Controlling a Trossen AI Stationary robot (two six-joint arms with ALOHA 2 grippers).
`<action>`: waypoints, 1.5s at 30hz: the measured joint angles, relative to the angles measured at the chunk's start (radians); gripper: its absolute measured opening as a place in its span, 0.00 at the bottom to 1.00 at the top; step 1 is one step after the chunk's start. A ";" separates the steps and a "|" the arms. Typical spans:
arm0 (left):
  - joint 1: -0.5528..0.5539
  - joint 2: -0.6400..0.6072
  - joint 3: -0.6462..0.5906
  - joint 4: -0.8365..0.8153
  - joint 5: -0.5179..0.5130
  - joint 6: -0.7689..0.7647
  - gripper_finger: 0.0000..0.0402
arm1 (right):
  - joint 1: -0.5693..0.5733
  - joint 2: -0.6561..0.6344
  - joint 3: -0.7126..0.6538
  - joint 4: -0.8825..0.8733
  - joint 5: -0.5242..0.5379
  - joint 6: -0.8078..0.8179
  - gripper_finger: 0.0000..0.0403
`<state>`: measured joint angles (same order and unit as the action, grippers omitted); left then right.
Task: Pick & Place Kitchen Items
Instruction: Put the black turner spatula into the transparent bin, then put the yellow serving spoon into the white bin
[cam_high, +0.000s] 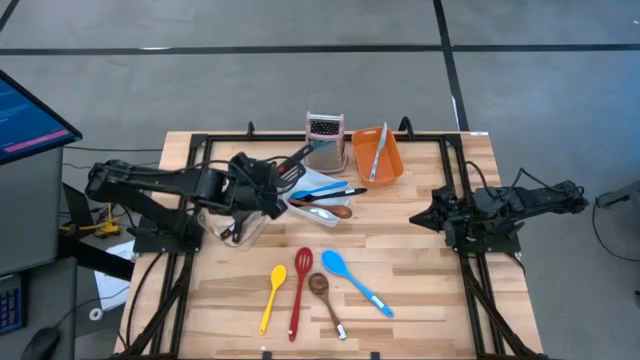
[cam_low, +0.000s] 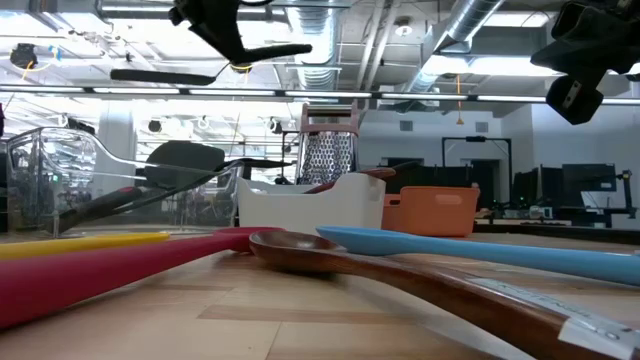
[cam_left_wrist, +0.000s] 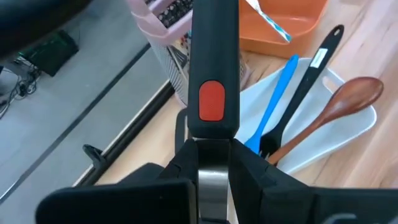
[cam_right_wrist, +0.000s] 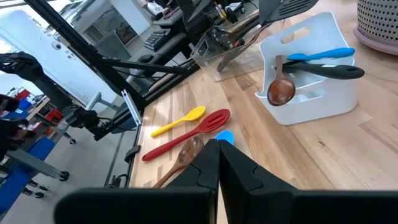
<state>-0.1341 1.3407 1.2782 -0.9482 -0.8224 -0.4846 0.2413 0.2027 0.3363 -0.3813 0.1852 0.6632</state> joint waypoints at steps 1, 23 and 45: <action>0.000 0.000 -0.007 0.003 0.001 -0.002 0.08 | 0.000 0.000 0.000 0.000 0.000 0.000 0.00; -0.016 -0.342 -0.603 0.244 0.071 -0.209 0.08 | -0.002 0.000 0.000 0.005 0.056 0.004 0.00; -0.014 -0.345 -0.720 0.363 0.080 -0.149 0.44 | -0.002 0.000 0.000 0.011 0.056 0.011 0.00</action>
<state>-0.1481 0.9955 0.5582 -0.5853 -0.7422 -0.6335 0.2398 0.2024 0.3363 -0.3702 0.2409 0.6743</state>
